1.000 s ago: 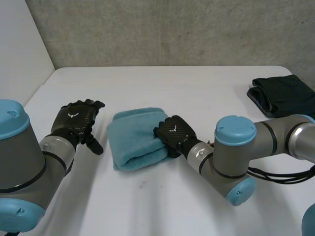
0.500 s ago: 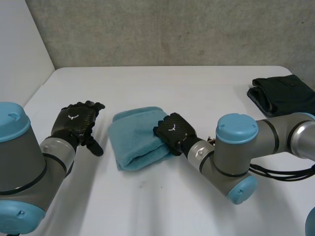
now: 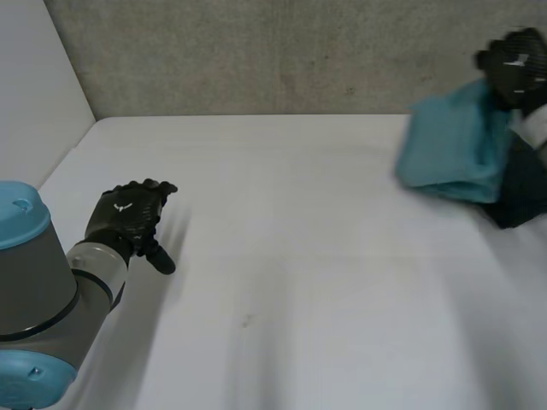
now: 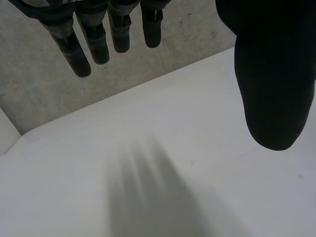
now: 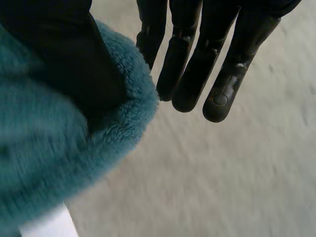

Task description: Fold the laundry.

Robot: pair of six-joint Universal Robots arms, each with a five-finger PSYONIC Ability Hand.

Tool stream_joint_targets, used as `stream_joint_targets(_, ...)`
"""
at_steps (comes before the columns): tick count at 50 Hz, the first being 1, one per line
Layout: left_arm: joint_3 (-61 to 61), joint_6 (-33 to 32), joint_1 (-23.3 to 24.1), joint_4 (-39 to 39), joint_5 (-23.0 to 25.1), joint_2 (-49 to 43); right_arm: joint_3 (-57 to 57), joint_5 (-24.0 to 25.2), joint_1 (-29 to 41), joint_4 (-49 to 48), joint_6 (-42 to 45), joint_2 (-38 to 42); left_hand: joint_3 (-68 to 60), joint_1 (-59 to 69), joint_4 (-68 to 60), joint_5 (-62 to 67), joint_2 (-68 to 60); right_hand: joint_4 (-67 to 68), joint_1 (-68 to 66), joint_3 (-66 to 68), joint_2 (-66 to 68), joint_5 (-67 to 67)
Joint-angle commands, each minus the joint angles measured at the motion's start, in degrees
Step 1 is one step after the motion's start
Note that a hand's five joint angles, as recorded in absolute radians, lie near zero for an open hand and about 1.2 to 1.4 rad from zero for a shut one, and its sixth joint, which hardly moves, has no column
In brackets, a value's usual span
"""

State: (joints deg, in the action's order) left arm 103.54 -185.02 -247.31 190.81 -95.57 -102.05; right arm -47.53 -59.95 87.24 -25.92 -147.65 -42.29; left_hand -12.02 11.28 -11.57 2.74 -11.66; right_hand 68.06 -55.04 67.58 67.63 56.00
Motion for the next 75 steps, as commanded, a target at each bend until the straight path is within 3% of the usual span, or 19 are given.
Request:
stream_joint_targets(1, 0.3, 0.0, -0.1, 0.0, -0.1, 0.2, 6.1, 5.6, -11.0, 4.0, -6.2, 8.2, -0.2, 1.0, -0.7, -0.5, -0.6, 11.9, -25.0, 12.4, 12.4, 14.0)
stream_joint_targets(7, 0.3, 0.1, 0.1, 0.0, -0.2, 0.1, 10.9, 6.3, -16.4, 5.1, -6.2, 16.7, -0.2, 1.0, -0.7, -0.5, -0.6, 11.9, -25.0, 12.4, 12.4, 14.0)
stream_joint_targets(14, 0.3, 0.4, 0.3, 0.0, -0.3, 0.1, 11.3, 6.1, -16.8, 6.2, -6.0, 19.9, -0.2, 1.0, -0.7, -0.5, -0.6, 11.9, -25.0, 12.4, 12.4, 14.0)
stream_joint_targets(17, 0.3, 0.6, 0.3, 0.0, -0.3, 0.1, 10.7, 5.9, -16.7, 6.4, -6.2, 19.0, -0.2, 1.0, -0.7, -0.5, -0.6, -15.8, 2.8, -15.3, -15.4, -13.8)
stream_joint_targets(22, 0.4, 0.7, 0.4, 0.0, -0.3, 0.1, 8.4, 5.8, -16.7, 6.5, -6.3, 15.9, -0.2, 1.0, -0.7, -0.5, -0.6, -45.3, 32.3, -44.8, -44.9, -43.2)
stream_joint_targets(23, 0.4, 0.7, 0.3, 0.0, -0.3, 0.1, 7.1, 5.8, -16.6, 6.6, -6.3, 14.4, -0.2, 1.0, -0.7, -0.5, -0.6, -58.1, 45.0, -57.6, -57.6, -56.0)
stream_joint_targets(33, 0.8, 0.7, 0.3, 0.0, -0.1, 0.1, -3.2, 5.8, -16.6, 8.2, -8.5, 1.1, -0.2, 1.0, -0.7, -0.5, -0.6, -58.1, 45.0, -57.6, -57.6, -56.0)
stream_joint_targets(40, 1.0, 0.7, 0.3, 0.0, -0.1, 0.2, -5.0, 5.8, -16.5, 17.6, -8.6, -6.9, -0.2, 1.0, -0.7, -0.5, -0.6, -58.1, 45.0, -57.6, -57.6, -56.0)
stream_joint_targets(47, 1.1, 0.7, 0.5, 0.0, -0.1, 0.4, -4.8, 5.1, -15.4, 28.9, -9.6, -9.7, -0.2, 1.0, -0.7, -0.5, -0.6, -58.1, 45.0, -57.6, -57.6, -56.0)
stream_joint_targets(56, 1.8, 0.7, 0.5, 0.0, 0.0, 0.7, -7.0, -0.9, -9.1, 38.7, -12.8, -8.9, -0.2, 1.0, -0.7, -0.5, -0.6, -58.1, 45.0, -57.6, -57.6, -56.0)
stream_joint_targets(62, 2.2, 0.7, 0.5, 0.0, 0.0, 0.7, -11.1, -4.0, -6.6, 36.6, -12.9, -8.0, -0.2, 1.0, -0.7, -0.5, -0.6, -58.1, 45.0, -57.6, -57.6, -56.0)
stream_joint_targets(75, 2.7, 0.7, 0.5, 0.4, 0.2, 0.7, -15.0, -7.5, -3.3, 22.8, -13.4, -2.5, 0.0, 0.8, -0.5, -0.7, -0.4, -58.1, 45.0, -57.6, -57.6, -56.0)
